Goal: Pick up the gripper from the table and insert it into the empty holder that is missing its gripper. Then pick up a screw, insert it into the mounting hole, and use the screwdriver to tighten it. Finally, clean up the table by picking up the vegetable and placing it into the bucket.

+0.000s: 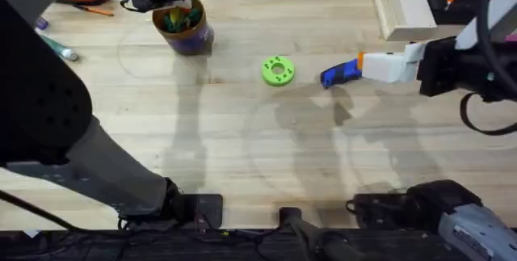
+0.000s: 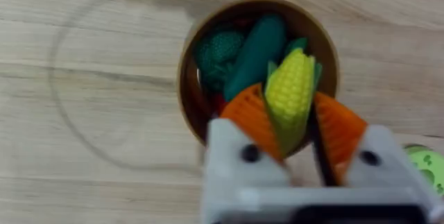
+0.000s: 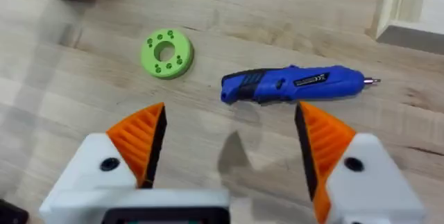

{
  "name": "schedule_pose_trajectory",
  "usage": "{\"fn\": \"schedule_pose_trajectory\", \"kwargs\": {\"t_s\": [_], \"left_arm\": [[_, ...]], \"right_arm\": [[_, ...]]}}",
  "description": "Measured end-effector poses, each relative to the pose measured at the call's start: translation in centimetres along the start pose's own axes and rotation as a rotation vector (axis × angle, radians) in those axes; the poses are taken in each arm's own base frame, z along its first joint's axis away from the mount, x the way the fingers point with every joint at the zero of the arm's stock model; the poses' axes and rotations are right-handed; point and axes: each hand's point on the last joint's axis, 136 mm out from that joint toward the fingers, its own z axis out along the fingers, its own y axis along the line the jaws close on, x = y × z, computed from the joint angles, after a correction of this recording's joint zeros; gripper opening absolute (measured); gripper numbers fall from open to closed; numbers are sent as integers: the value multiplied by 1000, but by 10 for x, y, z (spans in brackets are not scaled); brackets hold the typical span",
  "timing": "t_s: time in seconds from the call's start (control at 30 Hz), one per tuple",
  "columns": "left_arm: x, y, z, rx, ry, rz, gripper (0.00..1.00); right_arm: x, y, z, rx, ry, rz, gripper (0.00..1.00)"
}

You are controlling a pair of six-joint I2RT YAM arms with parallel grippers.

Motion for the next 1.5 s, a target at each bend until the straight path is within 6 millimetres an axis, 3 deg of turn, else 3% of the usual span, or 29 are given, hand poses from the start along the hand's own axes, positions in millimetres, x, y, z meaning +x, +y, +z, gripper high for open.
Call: {"fn": "schedule_pose_trajectory", "kwargs": {"t_s": [0.03,0.07,0.2,0.27,0.4,0.5,0.63,0.77,0.97,1.2,1.23,1.27,1.5], "left_arm": [[0,0,0,0,0,6,103],[0,0,0,1,0,6,239],[1,0,0,2,3,7,865],[1,0,0,3,5,6,978],[0,-1,-3,4,0,7,986],[-4,-2,-16,8,-30,9,987],[-10,-6,-56,15,-95,22,987],[1,-7,-100,18,-117,31,987],[18,-22,-132,34,-141,69,988],[78,-56,-147,82,-138,190,988],[90,-60,-149,88,-137,204,987],[120,-66,-151,106,-145,222,987],[180,-64,-145,148,-159,224,987]], "right_arm": [[0,0,0,0,0,0,991],[0,0,0,0,0,0,991],[0,0,0,0,0,0,991],[0,0,0,0,0,0,991],[0,0,0,0,0,0,991],[0,0,0,0,0,0,991],[0,0,0,0,0,0,991],[0,0,0,0,0,0,991],[0,0,0,0,0,3,991],[0,0,0,0,0,3,992],[0,0,0,0,0,3,991],[0,0,0,0,0,3,991],[1,0,0,-1,4,3,991]]}}
